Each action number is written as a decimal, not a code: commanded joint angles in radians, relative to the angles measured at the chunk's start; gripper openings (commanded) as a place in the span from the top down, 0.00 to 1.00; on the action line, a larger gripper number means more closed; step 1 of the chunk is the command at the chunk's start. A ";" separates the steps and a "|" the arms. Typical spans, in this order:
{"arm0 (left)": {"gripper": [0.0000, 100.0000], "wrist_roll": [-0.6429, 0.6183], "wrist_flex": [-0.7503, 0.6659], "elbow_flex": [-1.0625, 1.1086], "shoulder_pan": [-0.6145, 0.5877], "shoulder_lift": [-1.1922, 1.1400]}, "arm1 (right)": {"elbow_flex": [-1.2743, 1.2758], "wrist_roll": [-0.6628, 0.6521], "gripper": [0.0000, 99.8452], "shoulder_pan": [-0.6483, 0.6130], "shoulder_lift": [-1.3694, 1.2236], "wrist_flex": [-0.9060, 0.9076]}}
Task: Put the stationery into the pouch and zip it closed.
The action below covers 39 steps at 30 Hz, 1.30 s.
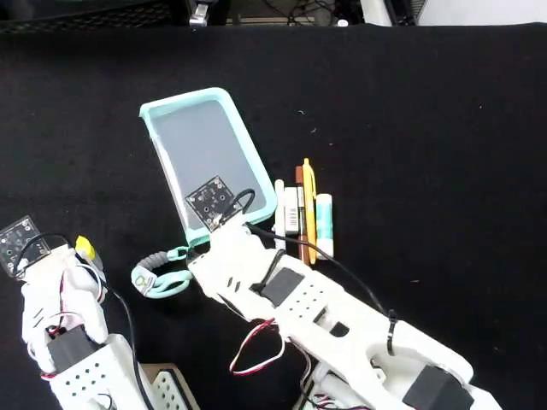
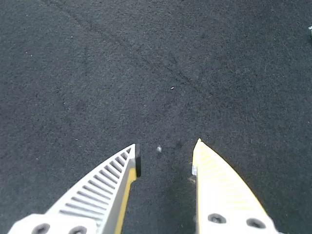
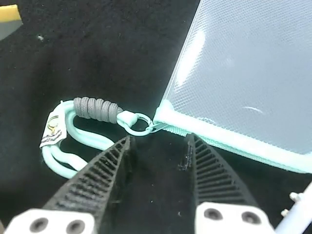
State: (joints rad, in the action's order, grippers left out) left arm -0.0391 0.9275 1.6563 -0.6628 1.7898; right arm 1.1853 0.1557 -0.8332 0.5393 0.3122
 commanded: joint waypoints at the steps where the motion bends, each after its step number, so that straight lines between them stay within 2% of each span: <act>1: 0.80 -0.011 -0.025 -0.059 0.013 0.005 | -0.013 0.009 0.82 -0.063 0.021 -0.014; 4: 0.80 -0.011 -0.025 -0.059 0.013 0.005 | 0.002 -0.026 0.82 -0.104 0.002 -0.020; 10: 0.80 -0.011 -0.025 -0.061 0.002 0.005 | -0.027 -0.138 0.82 -0.107 -0.162 -0.060; 15: 0.80 -0.011 -0.025 -0.061 0.002 0.005 | -0.111 -0.275 0.82 -0.117 -0.193 0.110; 20: 0.80 -0.011 -0.025 -0.061 0.004 0.005 | -0.131 -0.442 0.82 -0.196 -0.186 0.261; 29: 0.80 -0.009 -0.025 -0.061 -0.012 0.005 | -0.176 -0.456 0.82 -0.163 -0.185 0.247; 36: 0.80 -0.014 -0.018 -0.122 -0.214 0.005 | -0.200 -0.465 0.82 -0.192 -0.159 0.325; 39: 0.80 -0.011 -0.023 -0.125 -0.225 0.003 | -0.200 -0.465 0.82 -0.209 -0.068 0.384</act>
State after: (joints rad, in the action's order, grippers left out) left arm -0.0483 0.9275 1.5888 -0.8654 1.7898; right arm 1.0288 -0.3015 -1.0249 0.3874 0.6590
